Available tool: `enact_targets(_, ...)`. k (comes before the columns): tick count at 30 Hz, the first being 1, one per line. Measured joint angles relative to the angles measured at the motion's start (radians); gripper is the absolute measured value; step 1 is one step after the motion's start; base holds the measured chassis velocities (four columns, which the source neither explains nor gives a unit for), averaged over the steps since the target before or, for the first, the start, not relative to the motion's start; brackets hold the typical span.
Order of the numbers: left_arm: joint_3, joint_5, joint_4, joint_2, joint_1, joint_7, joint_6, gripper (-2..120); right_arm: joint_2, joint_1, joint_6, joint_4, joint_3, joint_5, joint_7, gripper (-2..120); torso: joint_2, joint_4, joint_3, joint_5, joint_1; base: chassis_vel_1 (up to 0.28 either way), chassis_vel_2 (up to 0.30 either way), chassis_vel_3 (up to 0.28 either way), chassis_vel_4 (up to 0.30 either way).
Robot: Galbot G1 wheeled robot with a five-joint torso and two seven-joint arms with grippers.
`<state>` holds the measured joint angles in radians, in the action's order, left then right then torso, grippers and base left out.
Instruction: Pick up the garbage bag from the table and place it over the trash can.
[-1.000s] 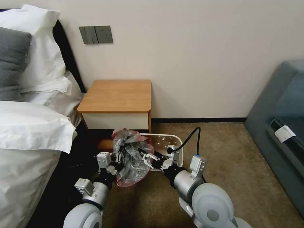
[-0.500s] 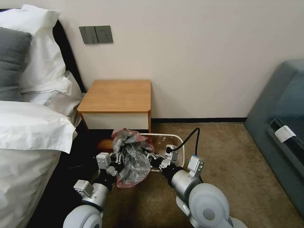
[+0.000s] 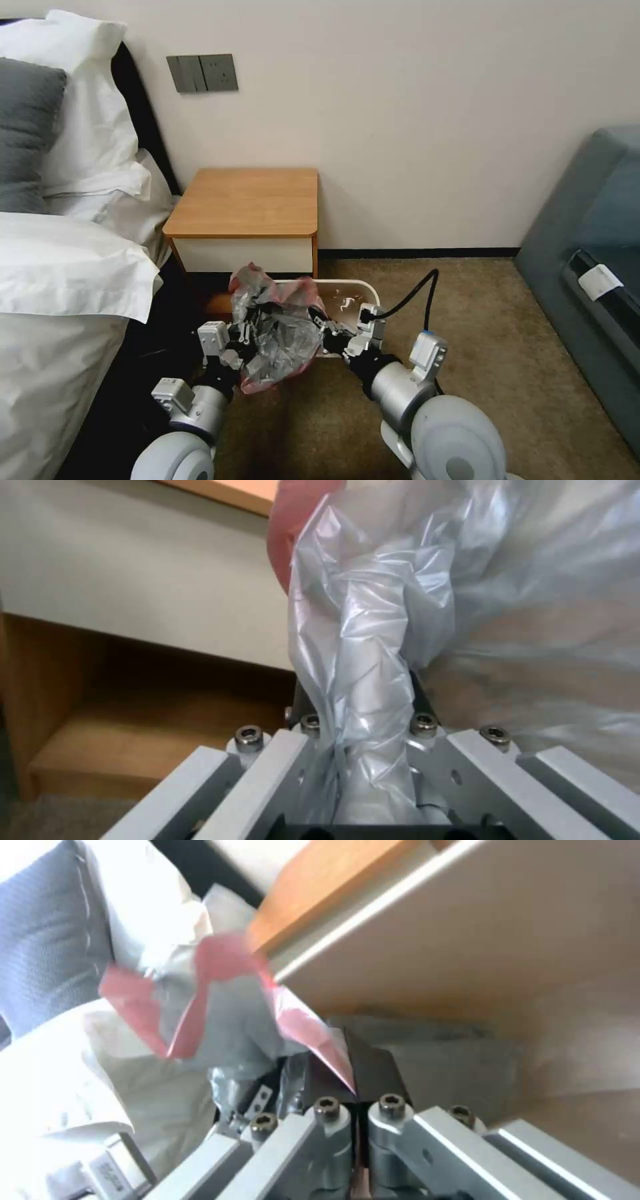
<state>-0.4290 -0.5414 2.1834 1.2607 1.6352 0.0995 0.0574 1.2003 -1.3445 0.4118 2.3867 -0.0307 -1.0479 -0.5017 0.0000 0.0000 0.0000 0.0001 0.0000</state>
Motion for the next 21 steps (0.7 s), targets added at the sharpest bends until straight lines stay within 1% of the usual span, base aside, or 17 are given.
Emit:
enact_targets(6,-0.001,-0.003,-0.01,0.004,-0.005,0.035,0.018,6,-0.007,-0.014,0.001,0.025,-0.041,0.0,0.0,0,0.0,0.0,0.0,0.0,0.0,0.0,0.0,0.0,0.0)
enact_targets(9,-0.004,-0.022,-0.013,0.006,-0.011,0.07,0.037,6,-0.016,-0.029,0.005,0.044,-0.078,-0.002,-0.001,0,0.0,0.0,0.0,0.0,0.0,0.0,0.0,0.0,0.0)
enact_targets(21,-0.028,-0.058,-0.014,0.005,-0.023,0.109,0.051,6,-0.022,-0.058,0.01,0.061,-0.145,-0.004,-0.019,0,0.0,0.0,0.0,0.0,0.0,0.0,0.0,0.0,0.0)
